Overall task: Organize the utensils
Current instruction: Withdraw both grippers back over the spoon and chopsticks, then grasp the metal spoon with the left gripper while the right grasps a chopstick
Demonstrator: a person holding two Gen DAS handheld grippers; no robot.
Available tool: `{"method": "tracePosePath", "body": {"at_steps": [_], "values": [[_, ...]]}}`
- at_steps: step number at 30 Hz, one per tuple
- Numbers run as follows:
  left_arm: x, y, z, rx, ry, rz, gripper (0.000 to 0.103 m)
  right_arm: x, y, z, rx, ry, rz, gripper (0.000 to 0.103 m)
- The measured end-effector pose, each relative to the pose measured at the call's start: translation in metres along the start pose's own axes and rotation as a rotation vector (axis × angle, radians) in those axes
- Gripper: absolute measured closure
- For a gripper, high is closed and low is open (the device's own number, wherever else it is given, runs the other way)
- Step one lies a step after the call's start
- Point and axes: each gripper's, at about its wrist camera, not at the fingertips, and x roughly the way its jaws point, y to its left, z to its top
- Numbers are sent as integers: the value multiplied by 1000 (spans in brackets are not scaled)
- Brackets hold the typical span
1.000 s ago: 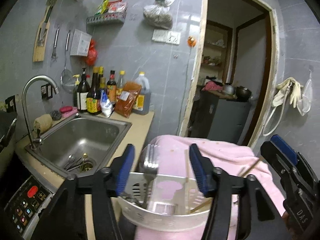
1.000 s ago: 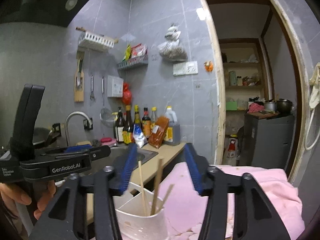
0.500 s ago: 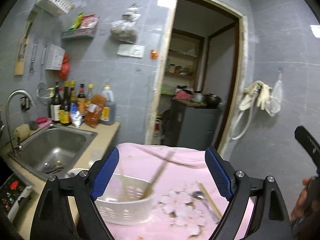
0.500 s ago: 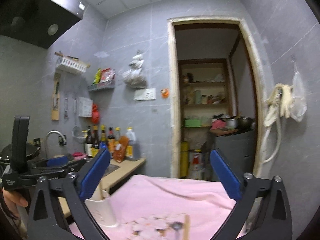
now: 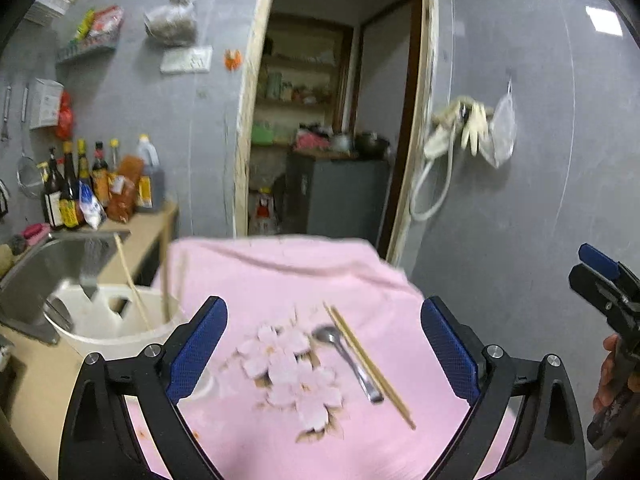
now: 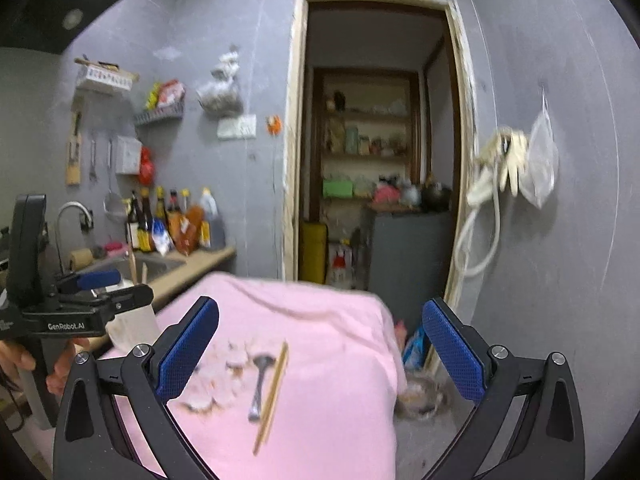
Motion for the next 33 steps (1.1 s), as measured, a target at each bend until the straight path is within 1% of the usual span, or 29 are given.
{"method": "tracePosePath", "body": {"at_steps": [4, 8, 11, 13, 18, 19, 20, 21, 22, 24, 25, 27, 28, 30, 33], "values": [[29, -7, -22, 12, 92, 18, 8, 23, -7, -34, 20, 85, 5, 0], [59, -6, -42, 23, 193, 41, 8, 51, -9, -63, 32, 174, 42, 0], [79, -1, -50, 7, 267, 29, 8, 73, -7, -78, 21, 241, 72, 0], [93, 1, -53, -4, 315, 9, 8, 86, -7, -86, 9, 287, 91, 2], [120, 5, -52, -24, 384, -38, 10, 114, -2, -100, -15, 393, 148, 32], [126, 5, -52, -29, 395, -48, 11, 119, 0, -102, -19, 413, 158, 36], [130, 6, -52, -33, 404, -54, 15, 123, 1, -105, -24, 432, 166, 44], [136, 5, -52, -37, 419, -62, 21, 128, 2, -107, -27, 448, 173, 50], [141, 6, -52, -42, 431, -69, 24, 133, 2, -108, -28, 464, 182, 52], [154, 7, -53, -58, 462, -87, 38, 142, 4, -112, -25, 497, 203, 56], [159, 8, -54, -66, 474, -95, 40, 145, 4, -113, -24, 509, 212, 57], [170, 11, -54, -87, 497, -105, 47, 152, 7, -114, -30, 529, 228, 63], [175, 13, -55, -98, 507, -109, 49, 155, 9, -114, -36, 535, 232, 64], [185, 17, -55, -116, 533, -116, 57, 160, 14, -114, -53, 548, 239, 67], [197, 25, -56, -153, 562, -120, 67, 169, 20, -116, -71, 571, 244, 71]]}}
